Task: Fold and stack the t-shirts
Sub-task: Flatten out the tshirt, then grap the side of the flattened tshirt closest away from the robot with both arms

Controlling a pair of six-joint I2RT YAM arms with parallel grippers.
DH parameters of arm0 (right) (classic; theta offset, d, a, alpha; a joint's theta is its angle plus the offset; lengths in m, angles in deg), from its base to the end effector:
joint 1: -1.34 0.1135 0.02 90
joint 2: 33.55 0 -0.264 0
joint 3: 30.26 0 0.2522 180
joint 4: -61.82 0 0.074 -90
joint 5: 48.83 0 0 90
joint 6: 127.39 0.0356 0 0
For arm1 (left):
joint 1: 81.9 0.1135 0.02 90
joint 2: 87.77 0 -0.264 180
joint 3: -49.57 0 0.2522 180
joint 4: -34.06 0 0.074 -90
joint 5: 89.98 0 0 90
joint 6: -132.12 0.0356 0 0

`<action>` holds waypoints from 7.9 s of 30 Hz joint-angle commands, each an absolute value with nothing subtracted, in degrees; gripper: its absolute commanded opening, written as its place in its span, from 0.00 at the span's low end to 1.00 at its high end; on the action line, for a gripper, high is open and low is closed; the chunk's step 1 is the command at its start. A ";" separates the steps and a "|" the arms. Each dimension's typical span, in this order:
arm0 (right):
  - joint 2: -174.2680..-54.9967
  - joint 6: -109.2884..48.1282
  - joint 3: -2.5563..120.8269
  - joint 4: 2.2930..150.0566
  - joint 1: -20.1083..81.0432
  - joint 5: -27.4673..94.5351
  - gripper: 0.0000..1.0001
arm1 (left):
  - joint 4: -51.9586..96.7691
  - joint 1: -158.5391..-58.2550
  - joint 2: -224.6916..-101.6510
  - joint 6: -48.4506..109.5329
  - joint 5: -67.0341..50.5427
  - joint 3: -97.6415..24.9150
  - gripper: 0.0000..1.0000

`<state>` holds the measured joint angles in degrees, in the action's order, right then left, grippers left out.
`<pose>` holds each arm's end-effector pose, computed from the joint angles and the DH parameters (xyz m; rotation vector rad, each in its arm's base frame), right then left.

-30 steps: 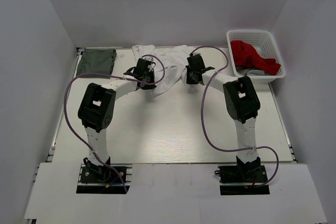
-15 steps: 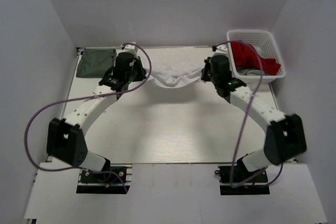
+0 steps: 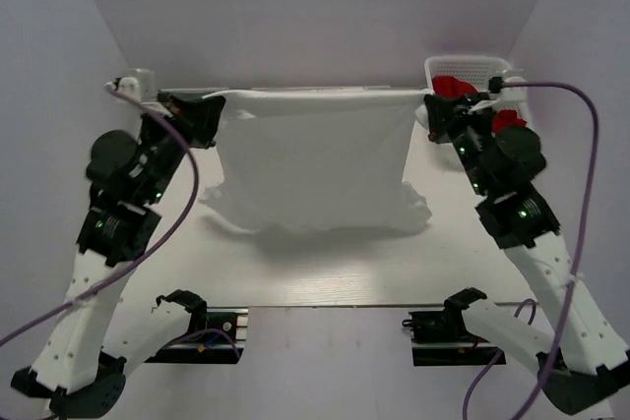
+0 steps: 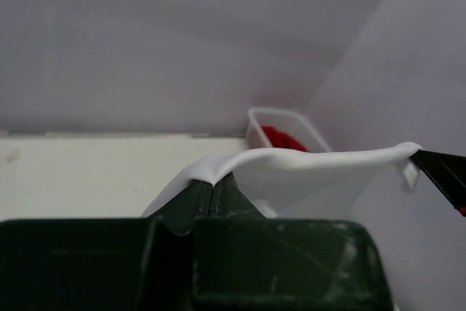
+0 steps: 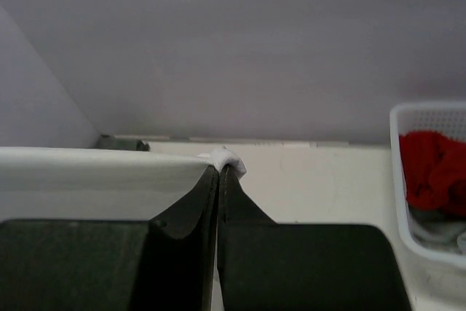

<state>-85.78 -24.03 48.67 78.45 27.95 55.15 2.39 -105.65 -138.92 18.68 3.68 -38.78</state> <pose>0.1742 0.0776 0.4545 0.0419 1.4119 0.4089 0.1513 -0.0641 0.4821 -0.0489 1.5044 -0.6192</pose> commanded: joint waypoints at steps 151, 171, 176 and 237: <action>-140.58 -17.01 53.01 94.46 16.11 47.32 0.90 | -4.39 -100.54 -198.41 6.96 21.01 -42.93 1.00; -161.97 -27.10 91.78 95.53 14.09 43.81 0.90 | -5.09 -92.36 -213.90 12.93 10.39 -66.75 1.00; -150.32 -27.64 84.10 94.48 14.70 38.83 0.90 | -7.82 -92.36 -203.30 14.00 9.86 -63.97 1.00; -98.76 -2.94 19.37 101.69 15.49 49.61 0.90 | -21.79 -100.18 -134.35 -7.01 -10.62 9.26 0.00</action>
